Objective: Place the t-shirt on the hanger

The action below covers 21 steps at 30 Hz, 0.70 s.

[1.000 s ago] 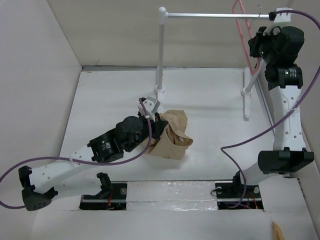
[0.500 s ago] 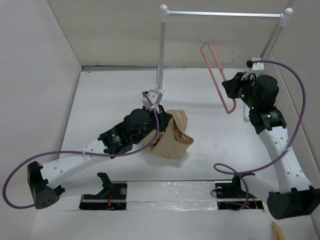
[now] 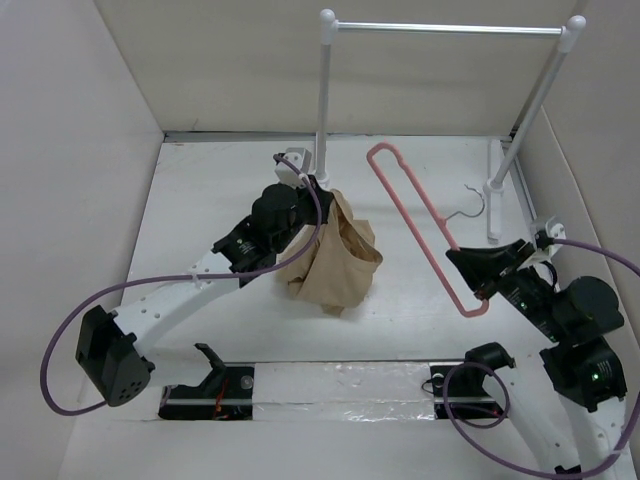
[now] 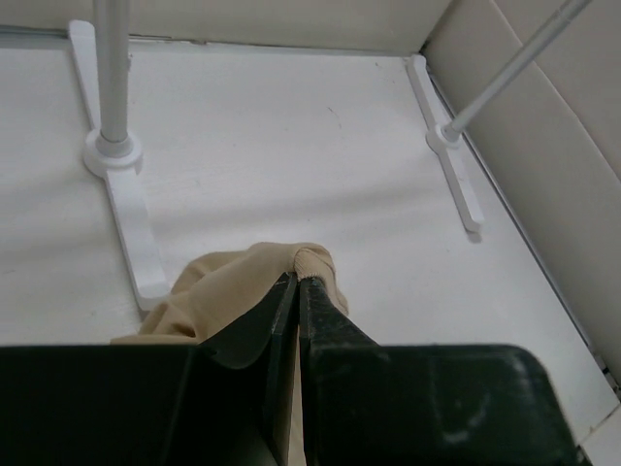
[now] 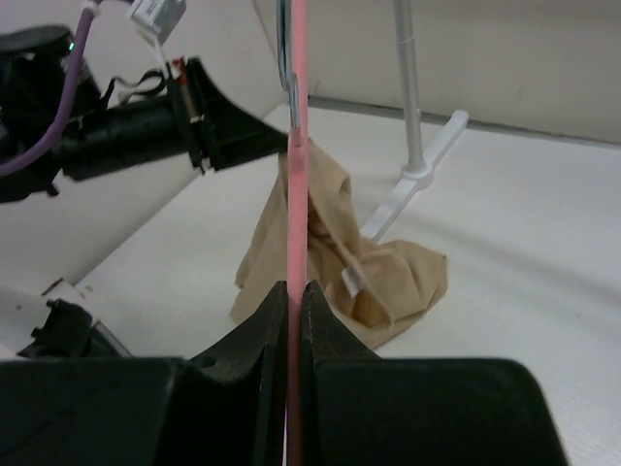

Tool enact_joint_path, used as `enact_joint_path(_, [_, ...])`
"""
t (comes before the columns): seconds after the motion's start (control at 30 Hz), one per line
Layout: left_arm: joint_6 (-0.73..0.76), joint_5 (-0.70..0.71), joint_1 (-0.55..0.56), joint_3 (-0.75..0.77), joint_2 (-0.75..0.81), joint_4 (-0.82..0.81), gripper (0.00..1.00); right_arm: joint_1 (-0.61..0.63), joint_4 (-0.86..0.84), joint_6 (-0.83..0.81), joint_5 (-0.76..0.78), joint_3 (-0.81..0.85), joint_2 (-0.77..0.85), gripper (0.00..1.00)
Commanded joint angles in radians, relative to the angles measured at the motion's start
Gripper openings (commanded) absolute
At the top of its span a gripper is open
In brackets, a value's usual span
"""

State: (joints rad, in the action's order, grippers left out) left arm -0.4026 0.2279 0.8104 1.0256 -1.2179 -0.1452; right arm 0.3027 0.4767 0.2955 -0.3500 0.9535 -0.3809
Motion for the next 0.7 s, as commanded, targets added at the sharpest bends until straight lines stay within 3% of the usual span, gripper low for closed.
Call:
enact_joint_path(0.0, [0.001, -0.041, -0.028, 0.079, -0.008, -0.122, 0.00, 0.006, 0.158, 0.022, -0.121, 0.008, 0.034, 0.00])
enact_joint_path(0.37, [0.010, -0.053, -0.028, 0.140, -0.034, -0.105, 0.00, 0.006, 0.258, 0.018, -0.207, -0.073, 0.083, 0.00])
enact_joint_path(0.67, [0.001, -0.088, -0.019, 0.096, 0.044, -0.093, 0.00, 0.006, 0.116, 0.007, -0.182, -0.125, 0.002, 0.00])
